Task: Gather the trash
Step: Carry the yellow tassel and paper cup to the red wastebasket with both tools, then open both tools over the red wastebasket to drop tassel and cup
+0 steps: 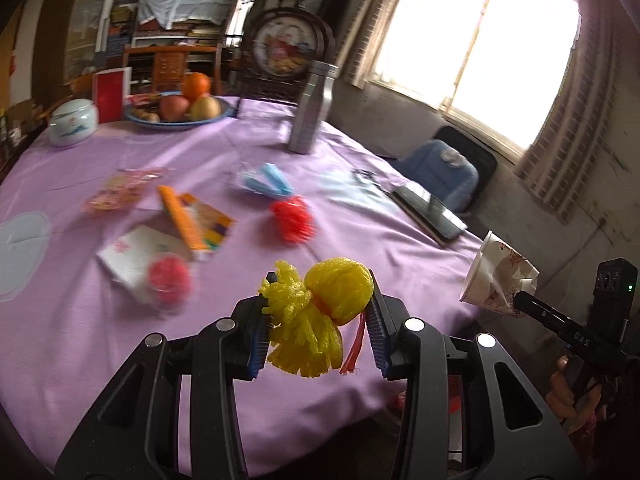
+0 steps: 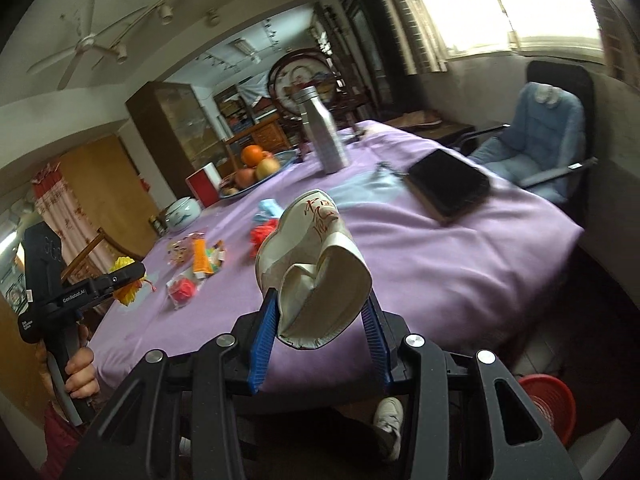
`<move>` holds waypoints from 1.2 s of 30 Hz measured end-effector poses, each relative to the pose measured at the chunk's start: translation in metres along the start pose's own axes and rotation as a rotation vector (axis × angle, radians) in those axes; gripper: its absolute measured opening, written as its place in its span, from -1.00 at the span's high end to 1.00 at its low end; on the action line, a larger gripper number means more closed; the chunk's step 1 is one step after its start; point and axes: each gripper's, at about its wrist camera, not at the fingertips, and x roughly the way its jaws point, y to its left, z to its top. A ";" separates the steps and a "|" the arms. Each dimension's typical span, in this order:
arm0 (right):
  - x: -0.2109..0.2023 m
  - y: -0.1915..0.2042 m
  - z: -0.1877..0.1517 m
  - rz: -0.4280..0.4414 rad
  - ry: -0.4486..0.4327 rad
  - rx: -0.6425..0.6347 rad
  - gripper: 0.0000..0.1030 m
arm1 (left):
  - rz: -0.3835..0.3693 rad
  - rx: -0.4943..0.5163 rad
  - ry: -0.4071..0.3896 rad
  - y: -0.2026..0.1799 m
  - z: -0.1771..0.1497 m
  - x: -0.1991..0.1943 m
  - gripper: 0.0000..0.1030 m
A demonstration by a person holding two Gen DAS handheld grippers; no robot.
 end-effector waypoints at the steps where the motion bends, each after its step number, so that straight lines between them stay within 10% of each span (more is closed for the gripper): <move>1: -0.007 -0.007 -0.003 -0.013 -0.004 0.008 0.19 | -0.012 0.012 0.006 -0.010 -0.001 0.004 0.19; 16: -0.075 -0.158 -0.093 -0.294 0.079 0.205 0.19 | -0.219 0.156 0.178 -0.145 -0.046 0.088 0.19; 36: 0.014 -0.279 -0.183 -0.474 0.322 0.391 -0.15 | -0.311 0.360 0.486 -0.254 -0.119 0.215 0.19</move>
